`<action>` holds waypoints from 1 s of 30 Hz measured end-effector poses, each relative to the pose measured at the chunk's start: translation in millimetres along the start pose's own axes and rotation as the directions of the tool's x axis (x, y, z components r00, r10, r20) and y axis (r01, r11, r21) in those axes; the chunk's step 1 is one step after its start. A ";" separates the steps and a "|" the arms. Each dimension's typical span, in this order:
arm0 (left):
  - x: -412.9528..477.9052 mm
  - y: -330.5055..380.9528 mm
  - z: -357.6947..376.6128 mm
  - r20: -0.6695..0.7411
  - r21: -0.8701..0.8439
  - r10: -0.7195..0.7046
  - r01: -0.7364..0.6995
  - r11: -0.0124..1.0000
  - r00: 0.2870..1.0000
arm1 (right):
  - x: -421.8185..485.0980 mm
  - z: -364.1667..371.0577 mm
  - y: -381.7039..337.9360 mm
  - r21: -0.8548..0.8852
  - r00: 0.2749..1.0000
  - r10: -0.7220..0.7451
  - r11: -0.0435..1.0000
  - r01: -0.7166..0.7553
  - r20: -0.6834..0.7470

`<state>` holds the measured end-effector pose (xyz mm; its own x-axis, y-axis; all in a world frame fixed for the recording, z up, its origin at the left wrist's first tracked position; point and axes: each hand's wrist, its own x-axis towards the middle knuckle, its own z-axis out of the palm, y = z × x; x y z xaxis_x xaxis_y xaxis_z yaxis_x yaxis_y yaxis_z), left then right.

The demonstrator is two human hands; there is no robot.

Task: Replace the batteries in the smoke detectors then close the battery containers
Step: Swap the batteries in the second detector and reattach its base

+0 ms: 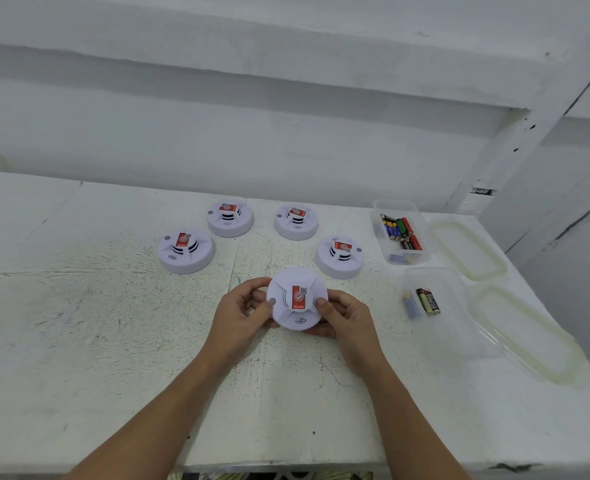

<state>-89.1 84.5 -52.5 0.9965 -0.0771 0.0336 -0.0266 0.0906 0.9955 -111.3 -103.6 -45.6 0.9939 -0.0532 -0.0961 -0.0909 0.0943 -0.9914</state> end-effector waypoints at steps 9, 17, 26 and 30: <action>0.7 -4.0 -0.5 0.008 0.002 -0.003 0.003 1.000 1.000 | 0.3 0.5 0.7 -0.007 1.000 -0.005 1.000 0.005 -0.005; 0.2 -3.5 -0.7 0.006 0.009 -0.005 0.005 1.000 1.000 | 0.2 0.8 1.2 0.000 1.000 -0.002 1.000 0.002 -0.016; -1.6 3.3 2.1 0.014 -0.040 -0.018 0.018 0.999 1.000 | 0.0 1.1 1.0 -0.015 1.000 -0.010 1.000 0.010 -0.018; -1.9 4.0 2.4 0.012 -0.042 -0.023 0.023 0.999 1.000 | -0.1 0.7 1.2 -0.014 1.000 -0.010 1.000 0.010 -0.022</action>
<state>-91.2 82.6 -48.4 0.9957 -0.0914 0.0118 0.0002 0.1307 0.9914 -111.5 -102.8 -46.6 0.9932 -0.0763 -0.0880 -0.0820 0.0795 -0.9935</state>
